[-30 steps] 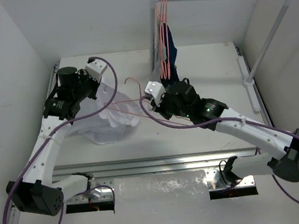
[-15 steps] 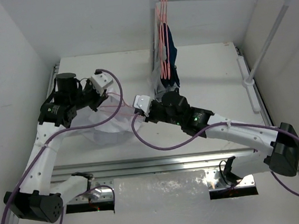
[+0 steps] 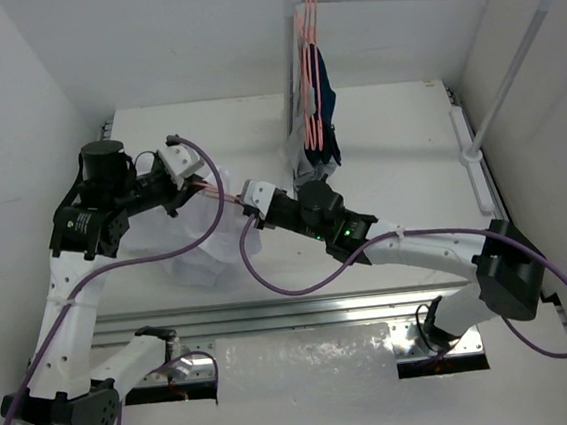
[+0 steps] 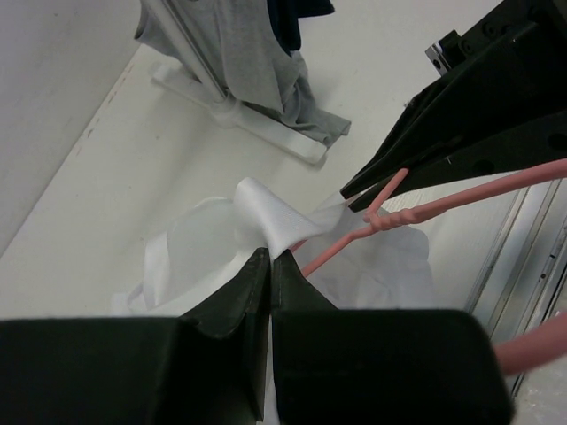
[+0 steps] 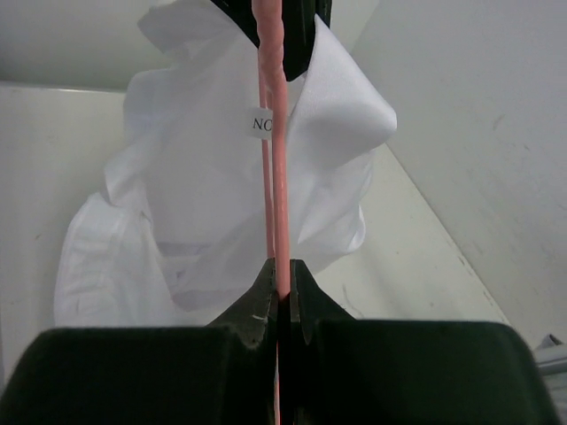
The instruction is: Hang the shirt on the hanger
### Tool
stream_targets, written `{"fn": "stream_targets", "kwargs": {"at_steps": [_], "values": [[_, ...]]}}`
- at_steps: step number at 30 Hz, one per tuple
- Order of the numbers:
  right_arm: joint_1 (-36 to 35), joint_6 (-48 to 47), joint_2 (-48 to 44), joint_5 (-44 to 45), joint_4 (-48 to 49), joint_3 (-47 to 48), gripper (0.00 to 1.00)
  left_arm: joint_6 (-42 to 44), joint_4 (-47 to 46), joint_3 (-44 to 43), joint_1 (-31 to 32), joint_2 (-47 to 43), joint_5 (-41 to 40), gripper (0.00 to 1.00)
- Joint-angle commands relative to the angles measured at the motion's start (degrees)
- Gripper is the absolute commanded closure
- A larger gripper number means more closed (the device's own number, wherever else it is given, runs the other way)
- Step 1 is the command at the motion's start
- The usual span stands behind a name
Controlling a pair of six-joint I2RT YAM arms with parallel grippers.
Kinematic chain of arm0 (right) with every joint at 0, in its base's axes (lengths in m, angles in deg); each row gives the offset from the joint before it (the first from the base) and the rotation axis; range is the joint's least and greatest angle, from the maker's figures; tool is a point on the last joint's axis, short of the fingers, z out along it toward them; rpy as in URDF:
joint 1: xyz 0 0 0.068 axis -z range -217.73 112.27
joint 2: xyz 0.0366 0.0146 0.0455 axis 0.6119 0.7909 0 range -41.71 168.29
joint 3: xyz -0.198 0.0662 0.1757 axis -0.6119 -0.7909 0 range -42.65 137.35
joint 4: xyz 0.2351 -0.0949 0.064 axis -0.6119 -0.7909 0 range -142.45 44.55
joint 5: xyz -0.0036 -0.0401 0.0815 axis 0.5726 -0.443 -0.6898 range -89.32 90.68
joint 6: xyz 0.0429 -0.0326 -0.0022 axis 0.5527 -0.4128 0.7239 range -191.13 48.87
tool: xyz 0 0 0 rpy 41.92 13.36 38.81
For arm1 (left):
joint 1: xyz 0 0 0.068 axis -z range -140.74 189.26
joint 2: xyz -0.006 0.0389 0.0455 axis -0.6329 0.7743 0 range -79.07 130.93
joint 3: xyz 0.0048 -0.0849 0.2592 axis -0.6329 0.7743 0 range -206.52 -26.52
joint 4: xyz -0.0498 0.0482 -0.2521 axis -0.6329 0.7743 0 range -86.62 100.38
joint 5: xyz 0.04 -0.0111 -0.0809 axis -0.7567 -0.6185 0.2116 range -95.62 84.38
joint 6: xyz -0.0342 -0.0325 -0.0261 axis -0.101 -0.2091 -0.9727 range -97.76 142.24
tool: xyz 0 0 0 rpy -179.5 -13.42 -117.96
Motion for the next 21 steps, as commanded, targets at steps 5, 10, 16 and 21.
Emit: {"fn": "stream_targets", "kwargs": {"at_steps": [5, 10, 16, 21], "values": [[0.11, 3.06, 2.03, 6.76, 10.69, 0.45, 1.00, -2.18, 0.17, -0.90, -0.10, 0.38, 2.44, 0.68], [0.11, 6.48, 3.43, 8.61, 14.99, -3.85, 1.00, -7.35, -5.34, 0.42, -0.01, -0.85, -5.36, 0.36], [0.02, 10.26, 8.00, 10.10, 19.21, -6.33, 1.00, -12.29, -10.37, 0.69, -0.10, -3.57, -23.39, 0.18], [0.02, 12.20, 11.51, 9.93, 21.23, -6.15, 1.00, -15.27, -11.60, 0.08, -0.10, -4.37, -30.33, 0.14]]}}
